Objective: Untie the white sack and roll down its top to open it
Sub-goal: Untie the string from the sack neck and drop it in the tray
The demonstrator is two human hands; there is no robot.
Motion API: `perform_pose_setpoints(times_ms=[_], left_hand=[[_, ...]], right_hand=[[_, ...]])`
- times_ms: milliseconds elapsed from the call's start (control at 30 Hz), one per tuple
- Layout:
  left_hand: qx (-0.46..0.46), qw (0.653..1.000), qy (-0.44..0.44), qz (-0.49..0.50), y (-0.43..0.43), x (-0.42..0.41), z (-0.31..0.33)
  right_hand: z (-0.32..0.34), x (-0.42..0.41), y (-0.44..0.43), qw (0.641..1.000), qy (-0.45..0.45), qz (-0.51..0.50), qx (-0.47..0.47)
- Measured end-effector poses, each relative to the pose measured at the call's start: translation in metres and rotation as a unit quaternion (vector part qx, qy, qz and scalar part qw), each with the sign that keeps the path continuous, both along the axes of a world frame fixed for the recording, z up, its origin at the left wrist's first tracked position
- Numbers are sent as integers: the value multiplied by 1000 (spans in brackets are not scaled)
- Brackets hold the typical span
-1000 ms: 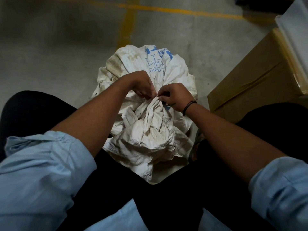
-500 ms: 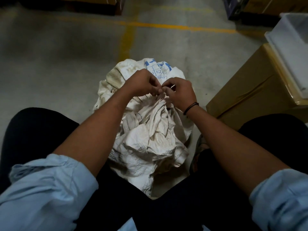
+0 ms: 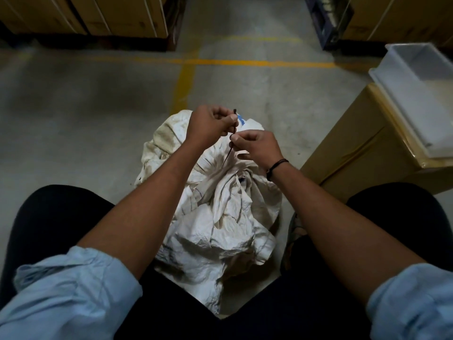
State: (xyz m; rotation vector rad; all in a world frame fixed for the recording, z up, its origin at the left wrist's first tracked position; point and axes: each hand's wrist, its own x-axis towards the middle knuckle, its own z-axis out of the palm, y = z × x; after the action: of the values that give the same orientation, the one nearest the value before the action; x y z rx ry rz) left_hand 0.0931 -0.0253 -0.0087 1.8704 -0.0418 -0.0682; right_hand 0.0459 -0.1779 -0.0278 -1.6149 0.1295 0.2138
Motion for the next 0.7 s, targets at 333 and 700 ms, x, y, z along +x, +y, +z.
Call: perform_pose_setpoints(times_ms=[333,700], left_hand=[[-159,978,89,99,-49,47,45],[-224,963,122,88,-132,84,79]], right_hand=[[29,0,-31,993,-72,-43,-84],[68,-37,-120,969,-101,-82,-212]])
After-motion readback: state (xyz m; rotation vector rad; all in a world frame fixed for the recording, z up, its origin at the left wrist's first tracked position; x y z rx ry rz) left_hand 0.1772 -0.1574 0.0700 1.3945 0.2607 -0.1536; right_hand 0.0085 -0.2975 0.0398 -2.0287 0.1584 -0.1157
